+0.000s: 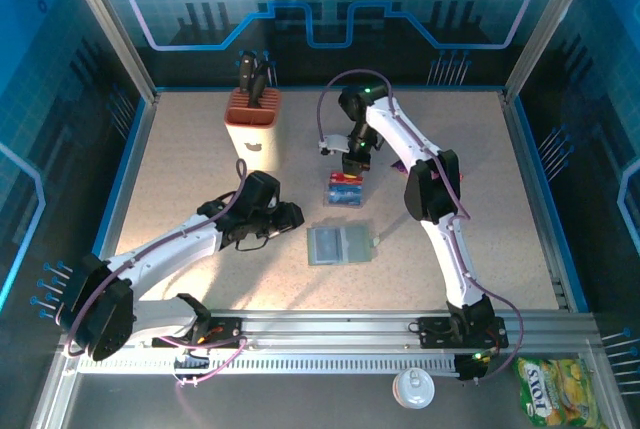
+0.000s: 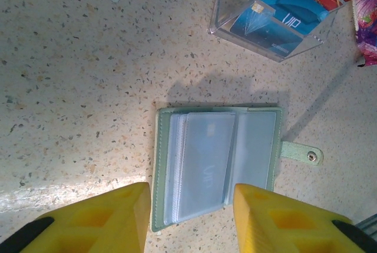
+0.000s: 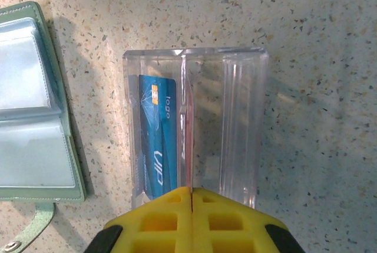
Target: Take the credit cards out of the card holder
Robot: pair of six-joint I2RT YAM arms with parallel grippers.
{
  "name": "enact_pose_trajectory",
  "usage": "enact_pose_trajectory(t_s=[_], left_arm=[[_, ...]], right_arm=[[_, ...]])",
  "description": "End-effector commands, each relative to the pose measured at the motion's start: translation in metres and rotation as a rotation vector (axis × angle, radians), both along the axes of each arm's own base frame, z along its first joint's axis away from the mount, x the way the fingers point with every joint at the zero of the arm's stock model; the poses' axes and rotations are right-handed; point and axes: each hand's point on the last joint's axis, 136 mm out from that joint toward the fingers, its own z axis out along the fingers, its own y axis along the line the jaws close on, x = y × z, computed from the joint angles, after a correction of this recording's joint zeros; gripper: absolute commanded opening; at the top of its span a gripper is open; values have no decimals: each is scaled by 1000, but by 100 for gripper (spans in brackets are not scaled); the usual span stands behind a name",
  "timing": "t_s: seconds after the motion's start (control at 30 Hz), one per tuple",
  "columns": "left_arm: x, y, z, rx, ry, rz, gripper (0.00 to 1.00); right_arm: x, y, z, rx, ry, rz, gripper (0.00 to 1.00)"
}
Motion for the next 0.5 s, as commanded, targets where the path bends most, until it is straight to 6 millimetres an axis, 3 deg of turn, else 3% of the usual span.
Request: enact_pose_trajectory(t_s=[0.0,0.2,0.47], left_arm=[[-3,5,-7,18,31,2,43],[0,5,-7,15,33,1,43],[2,1,-5,3,34,-11,43]], right_arm=[[-8,2,-13,3,56,16,2],[-9,6,-11,12,62,10,15],[8,7,34,63,-76,-72,27]])
